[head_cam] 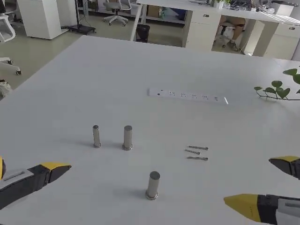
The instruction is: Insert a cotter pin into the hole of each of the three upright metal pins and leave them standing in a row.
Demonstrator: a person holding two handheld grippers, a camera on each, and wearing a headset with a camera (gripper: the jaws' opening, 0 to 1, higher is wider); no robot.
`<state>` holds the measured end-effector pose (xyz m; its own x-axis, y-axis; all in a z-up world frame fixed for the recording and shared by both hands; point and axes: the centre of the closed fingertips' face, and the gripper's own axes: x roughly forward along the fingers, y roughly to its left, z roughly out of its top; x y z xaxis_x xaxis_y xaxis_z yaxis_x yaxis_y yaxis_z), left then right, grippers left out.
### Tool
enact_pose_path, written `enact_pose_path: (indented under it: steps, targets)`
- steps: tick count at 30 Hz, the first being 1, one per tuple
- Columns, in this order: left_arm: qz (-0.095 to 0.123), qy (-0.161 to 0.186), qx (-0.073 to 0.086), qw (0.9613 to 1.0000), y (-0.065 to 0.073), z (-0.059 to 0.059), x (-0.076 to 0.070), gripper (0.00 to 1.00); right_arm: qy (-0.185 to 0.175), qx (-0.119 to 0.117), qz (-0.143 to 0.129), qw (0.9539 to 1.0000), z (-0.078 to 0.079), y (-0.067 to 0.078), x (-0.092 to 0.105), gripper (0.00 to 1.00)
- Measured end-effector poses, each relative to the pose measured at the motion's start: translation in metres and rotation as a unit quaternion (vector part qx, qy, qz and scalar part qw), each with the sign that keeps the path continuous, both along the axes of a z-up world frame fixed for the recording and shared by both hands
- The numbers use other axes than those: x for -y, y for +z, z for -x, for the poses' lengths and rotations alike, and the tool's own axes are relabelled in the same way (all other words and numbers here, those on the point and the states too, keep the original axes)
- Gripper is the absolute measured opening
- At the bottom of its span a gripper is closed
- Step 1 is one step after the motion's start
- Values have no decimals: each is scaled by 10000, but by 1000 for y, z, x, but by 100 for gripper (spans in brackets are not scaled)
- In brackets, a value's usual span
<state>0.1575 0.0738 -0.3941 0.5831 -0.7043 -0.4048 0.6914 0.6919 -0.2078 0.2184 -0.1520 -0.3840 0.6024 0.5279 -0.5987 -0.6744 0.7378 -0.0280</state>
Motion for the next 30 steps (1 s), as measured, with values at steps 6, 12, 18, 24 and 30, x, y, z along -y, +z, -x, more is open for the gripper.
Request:
enact_pose_path:
  steps: [6,12,18,24,30]
  targets:
    - [-31,11,-40,10000,-2,3,-2,99,278,30,224,9994,-15,1,-3,80]
    - [8,-5,-63,10000,-2,5,1,99,736,28,622,9953,-25,0,-5,78]
    - [8,-31,-48,10000,-1,6,5,99,1078,-2,942,9897,-34,-6,-6,77]
    - [28,-4,-28,10000,1,7,5,99,1411,-7,1407,9800,-43,-10,-4,75]
    - [18,-4,-26,10000,3,9,6,99,1789,28,1737,9684,-51,-11,-9,74]
